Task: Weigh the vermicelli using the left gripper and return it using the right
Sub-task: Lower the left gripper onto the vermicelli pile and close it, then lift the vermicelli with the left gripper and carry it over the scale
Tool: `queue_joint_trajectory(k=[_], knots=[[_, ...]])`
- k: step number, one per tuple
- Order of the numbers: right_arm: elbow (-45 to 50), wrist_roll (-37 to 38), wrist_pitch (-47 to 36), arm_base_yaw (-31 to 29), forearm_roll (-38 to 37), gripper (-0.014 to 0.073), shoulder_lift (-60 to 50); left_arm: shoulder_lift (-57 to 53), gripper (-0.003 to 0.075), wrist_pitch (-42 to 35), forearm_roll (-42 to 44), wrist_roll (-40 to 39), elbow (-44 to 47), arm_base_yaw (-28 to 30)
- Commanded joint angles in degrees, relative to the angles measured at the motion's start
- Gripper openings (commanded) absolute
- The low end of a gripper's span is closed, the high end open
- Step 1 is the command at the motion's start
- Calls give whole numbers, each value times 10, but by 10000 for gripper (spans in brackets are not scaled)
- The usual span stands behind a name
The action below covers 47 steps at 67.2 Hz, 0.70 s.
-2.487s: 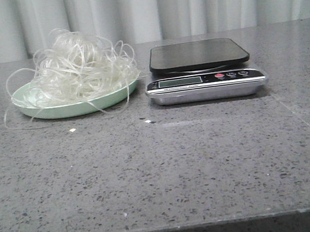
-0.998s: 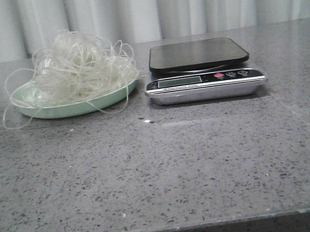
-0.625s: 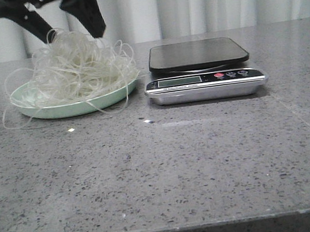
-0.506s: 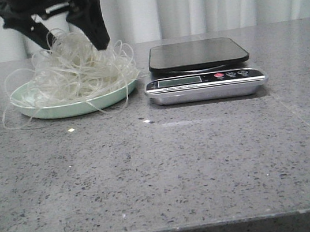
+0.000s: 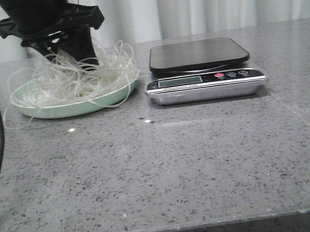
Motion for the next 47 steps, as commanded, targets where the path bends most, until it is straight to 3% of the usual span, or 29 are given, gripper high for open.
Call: queue_joint_trajectory(k=[1,12,23,47], knots=[[-5,0,-43,-4,-6,157,-9,-20,154,28,-16,-5,-45,-3],[-5,0,-43,-4,-6,157,-9,-20,127,80,-23,-5,-159,-14],[-5,0,-43,-4,-6,157,-9,-20,127,71,-34,-5,-266,-45],[-5,0,-43,-4,-6,157,-9,26,127,-17,-55,-9,-301,-107]])
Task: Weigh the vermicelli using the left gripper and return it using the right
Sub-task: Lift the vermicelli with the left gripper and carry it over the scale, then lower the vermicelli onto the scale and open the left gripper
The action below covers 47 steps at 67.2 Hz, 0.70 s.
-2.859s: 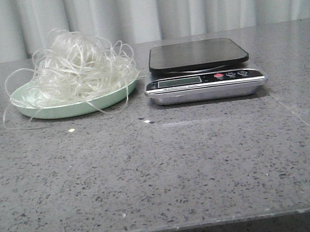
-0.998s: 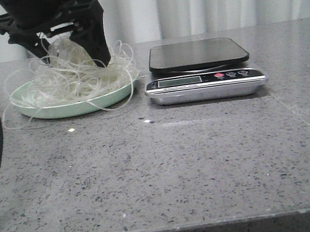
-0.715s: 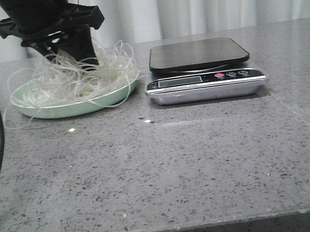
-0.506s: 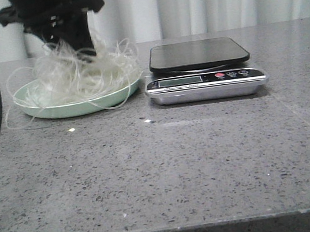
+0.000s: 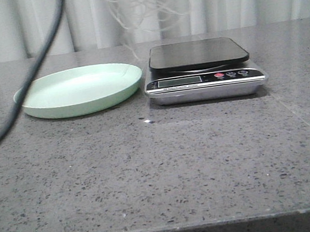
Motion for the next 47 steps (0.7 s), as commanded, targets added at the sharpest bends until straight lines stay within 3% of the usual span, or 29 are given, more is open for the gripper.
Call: queue_joint_trajectory(k=[1,15,21,28,42,47], knots=[[-5,0,-43,-4,-6,157,-9,1,127,-64,-19,-11,-20,-13],[-5,0,-43,-4,-6,157,-9,55,132,-74,-16,-19,-20,-28],[-5,0,-43,-4,-6,157,-9,71,168,-64,-15,-19,-20,-28],[-5,0,-43,-4,-6,157,-9,80,265,-61,-18,-19,-20,-28],[-5,0,-43,-4,-6,157,-9,85,559,-54,-18,-19,-32,-26],[-5,0,-43,-4,-6,157,-9,85,591,-32,-17,-19,-49,-23]])
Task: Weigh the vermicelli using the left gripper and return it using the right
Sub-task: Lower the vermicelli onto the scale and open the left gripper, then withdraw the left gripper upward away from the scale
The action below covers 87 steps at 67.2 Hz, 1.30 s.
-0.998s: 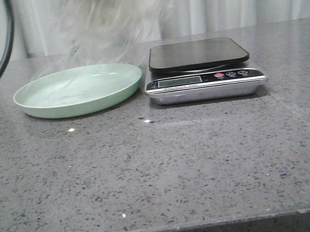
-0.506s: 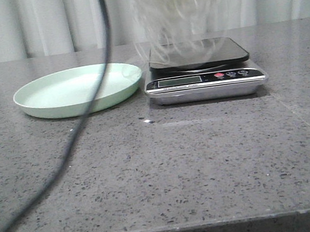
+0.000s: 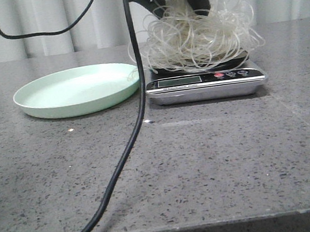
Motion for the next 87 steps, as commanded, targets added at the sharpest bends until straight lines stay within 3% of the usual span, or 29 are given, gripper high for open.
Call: queue_joint_trajectory(k=[1,26,35,54,70,87], knots=[[-5,0,-43,-4,-6,157,-9,-35,590,-8,-8,-7,-38,2],[-5,0,-43,-4,-6,157,-9,-60,586,180,9,20,-219,32],[-5,0,-43,-4,-6,157,-9,-95,551,195,61,22,-219,33],[-5,0,-43,-4,-6,157,-9,-178,450,200,67,22,-214,39],[-5,0,-43,-4,-6,157,-9,-280,395,164,86,22,-109,39],[-5,0,-43,-4,-6,157,-9,-464,343,34,86,22,152,39]])
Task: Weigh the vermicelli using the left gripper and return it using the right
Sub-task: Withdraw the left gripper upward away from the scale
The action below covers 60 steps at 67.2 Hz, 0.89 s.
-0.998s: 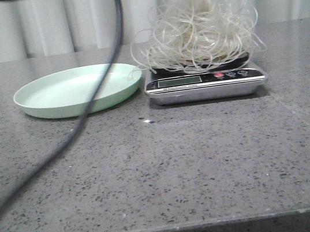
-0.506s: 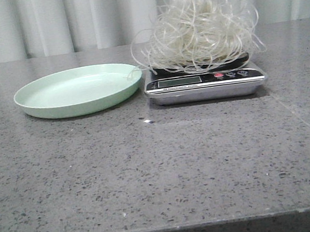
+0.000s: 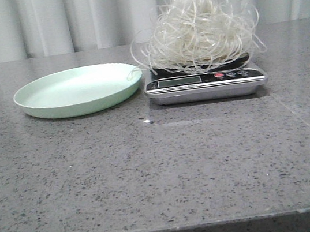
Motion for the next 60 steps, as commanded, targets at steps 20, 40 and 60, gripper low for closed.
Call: queue_joint_trajectory(k=[20,40,60], knots=[[-5,0,-43,-4,-6,157,-9,-304,292,-239,-4,0,370,2],[-5,0,-43,-4,-6,157,-9,-492,291,-319,-6,0,571,2],[-5,0,-43,-4,-6,157,-9,-652,291,-347,-10,0,719,2]])
